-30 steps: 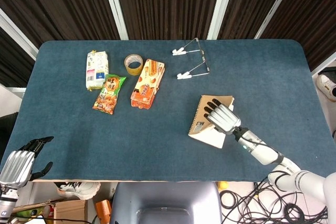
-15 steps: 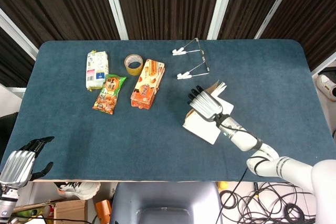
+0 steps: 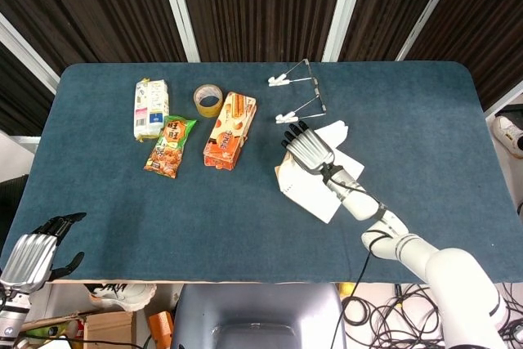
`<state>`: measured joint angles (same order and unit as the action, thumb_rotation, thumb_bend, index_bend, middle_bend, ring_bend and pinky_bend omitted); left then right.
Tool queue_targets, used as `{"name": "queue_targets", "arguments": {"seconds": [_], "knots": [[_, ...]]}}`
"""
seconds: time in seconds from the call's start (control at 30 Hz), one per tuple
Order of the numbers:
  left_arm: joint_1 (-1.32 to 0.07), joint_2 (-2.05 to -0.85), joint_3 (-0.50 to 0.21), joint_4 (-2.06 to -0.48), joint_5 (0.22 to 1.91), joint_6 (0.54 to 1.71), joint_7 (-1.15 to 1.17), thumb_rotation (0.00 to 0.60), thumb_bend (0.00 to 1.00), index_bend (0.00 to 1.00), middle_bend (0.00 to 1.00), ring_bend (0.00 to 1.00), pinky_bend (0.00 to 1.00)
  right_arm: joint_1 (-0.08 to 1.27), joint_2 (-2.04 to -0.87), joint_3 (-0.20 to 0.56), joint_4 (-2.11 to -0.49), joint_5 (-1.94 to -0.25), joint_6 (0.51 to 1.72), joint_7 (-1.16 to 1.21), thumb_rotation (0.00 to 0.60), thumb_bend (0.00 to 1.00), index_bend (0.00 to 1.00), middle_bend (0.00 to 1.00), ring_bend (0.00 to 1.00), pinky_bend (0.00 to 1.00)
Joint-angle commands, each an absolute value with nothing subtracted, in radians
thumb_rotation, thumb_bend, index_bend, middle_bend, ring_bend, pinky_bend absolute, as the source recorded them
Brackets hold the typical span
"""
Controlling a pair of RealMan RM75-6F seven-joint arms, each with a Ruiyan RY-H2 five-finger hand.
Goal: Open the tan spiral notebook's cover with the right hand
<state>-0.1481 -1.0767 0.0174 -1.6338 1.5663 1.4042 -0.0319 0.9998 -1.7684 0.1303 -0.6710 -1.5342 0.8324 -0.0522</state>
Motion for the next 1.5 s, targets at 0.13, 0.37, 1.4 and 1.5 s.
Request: {"name": "queue_targets", "arguments": {"seconds": [0.13, 0.37, 1.4, 1.5], "knots": [[-0.147, -1.077, 0.018, -1.634, 1.568, 1.408, -0.033, 0.6, 0.32, 0.22, 0.28, 0.25, 0.47, 1.044, -1.887, 0.108, -0.488, -1.572, 0.881, 0.087, 0.6, 0.36, 0.09, 0.05, 0.0, 0.05], [-0.15, -1.075, 0.021, -1.635, 1.57, 1.401, -0.037, 0.6, 0.32, 0.21, 0.28, 0.25, 0.47, 1.064, -1.991, 0.103, -0.337, -1.57, 0.899, 0.15, 0.6, 0.23, 0.0, 0.0, 0.0, 0.0], [-0.147, -1.099, 0.011, -1.631, 1.57, 1.42, 0.018, 0.6, 0.32, 0.22, 0.28, 0.25, 0.47, 0.332, -1.296, -0.171, -1.597, -1.409, 1.554, -0.434, 0.6, 0.21, 0.0, 0.0, 0.0, 0.0], [-0.144, -1.109, 0.008, -1.627, 1.575, 1.434, 0.037, 0.6, 0.32, 0.21, 0.28, 0.25, 0.47, 0.28, -1.283, -0.154, -1.593, -1.367, 1.571, -0.38, 0.6, 0.21, 0.0, 0.0, 0.0, 0.01]]}}
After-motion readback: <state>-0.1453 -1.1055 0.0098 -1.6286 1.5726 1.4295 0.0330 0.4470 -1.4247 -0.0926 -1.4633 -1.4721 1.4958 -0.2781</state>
